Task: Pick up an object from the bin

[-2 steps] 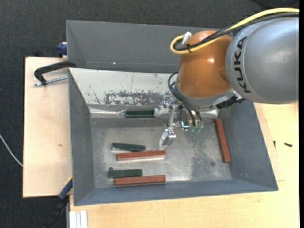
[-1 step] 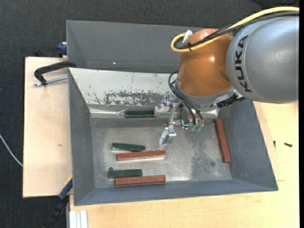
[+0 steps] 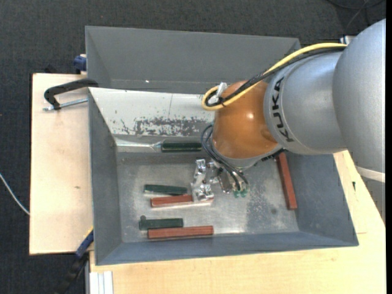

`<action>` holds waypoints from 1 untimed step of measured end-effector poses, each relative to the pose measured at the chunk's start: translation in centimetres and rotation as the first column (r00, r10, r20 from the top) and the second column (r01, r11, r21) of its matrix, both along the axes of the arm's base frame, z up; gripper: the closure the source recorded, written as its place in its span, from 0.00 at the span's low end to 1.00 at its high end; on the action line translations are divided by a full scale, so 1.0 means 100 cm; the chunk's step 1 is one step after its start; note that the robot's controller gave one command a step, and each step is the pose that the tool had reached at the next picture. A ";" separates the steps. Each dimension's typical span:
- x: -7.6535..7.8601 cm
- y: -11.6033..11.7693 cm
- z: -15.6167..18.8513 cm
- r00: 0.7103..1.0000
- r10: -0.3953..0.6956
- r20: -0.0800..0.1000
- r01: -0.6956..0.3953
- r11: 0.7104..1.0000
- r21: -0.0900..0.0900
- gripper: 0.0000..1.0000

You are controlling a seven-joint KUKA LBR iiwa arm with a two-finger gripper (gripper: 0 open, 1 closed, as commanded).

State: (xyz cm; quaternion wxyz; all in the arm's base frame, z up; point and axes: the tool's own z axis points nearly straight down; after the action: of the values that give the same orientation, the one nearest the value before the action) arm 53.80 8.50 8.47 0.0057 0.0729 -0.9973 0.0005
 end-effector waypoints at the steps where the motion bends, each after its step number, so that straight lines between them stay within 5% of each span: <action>1: 0.004 0.001 -0.006 1.000 -0.002 0.031 0.002 1.000 0.006 0.00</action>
Offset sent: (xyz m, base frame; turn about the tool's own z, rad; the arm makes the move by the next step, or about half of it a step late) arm 0.0000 0.0000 0.0000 0.0000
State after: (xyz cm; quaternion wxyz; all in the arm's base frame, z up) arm 54.17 8.60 7.87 -0.0098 0.0719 -0.9974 -0.0015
